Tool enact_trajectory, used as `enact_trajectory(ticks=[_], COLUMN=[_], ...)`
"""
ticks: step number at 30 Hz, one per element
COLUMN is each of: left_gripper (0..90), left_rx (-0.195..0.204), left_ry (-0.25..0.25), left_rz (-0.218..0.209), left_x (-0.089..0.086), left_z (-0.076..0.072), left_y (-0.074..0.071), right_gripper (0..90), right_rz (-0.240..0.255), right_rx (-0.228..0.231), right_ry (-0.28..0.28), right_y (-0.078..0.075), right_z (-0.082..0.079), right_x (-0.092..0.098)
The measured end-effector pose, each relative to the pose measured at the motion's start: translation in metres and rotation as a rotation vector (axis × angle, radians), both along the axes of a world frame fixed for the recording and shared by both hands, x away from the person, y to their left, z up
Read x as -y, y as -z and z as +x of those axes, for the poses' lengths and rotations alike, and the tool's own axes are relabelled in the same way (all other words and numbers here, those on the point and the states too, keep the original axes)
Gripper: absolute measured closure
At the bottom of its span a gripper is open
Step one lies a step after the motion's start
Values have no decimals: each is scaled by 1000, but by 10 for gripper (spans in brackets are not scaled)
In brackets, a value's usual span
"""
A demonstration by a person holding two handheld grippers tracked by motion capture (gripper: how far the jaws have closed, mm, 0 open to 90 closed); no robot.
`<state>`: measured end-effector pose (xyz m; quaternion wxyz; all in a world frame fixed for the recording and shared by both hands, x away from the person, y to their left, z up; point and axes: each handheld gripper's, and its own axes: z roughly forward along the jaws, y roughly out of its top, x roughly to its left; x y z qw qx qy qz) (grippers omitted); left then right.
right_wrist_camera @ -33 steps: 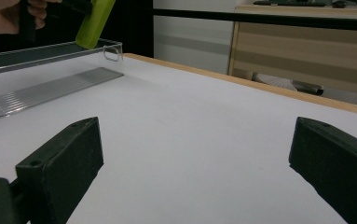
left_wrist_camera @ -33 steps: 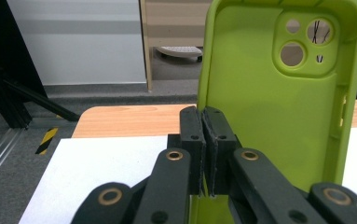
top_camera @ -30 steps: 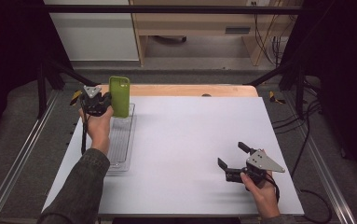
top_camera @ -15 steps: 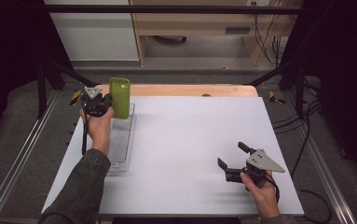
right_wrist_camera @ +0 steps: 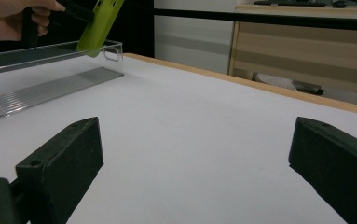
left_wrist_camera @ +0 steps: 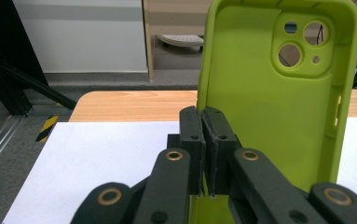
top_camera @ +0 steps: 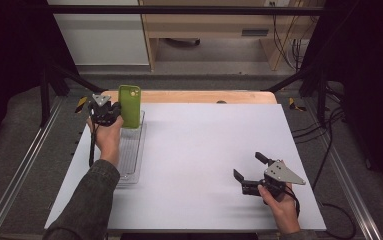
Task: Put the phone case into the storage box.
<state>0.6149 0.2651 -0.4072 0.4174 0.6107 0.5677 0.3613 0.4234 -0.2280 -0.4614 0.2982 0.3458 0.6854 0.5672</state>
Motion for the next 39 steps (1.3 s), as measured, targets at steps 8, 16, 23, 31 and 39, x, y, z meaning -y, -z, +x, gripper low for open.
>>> enact_trajectory(ticks=[8,16,23,31,39], left_gripper=[866,865,865,863,863], left_rx=[-6,-19,-30,-40,-43], left_ry=[6,-4,-8,-18,-20], left_rz=[-2,-7,-12,-10,-13], left_x=[4,6,9,8,8], left_z=[0,1,2,3,3], left_y=[0,2,4,6,8], right_gripper=[31,32,31,32,32], right_rz=[1,0,1,1,0], right_rx=[0,0,0,-1,0], right_ry=[1,-2,-1,-1,-2], right_y=[0,0,0,0,0], right_z=[0,0,0,0,0], right_x=[0,0,0,0,0])
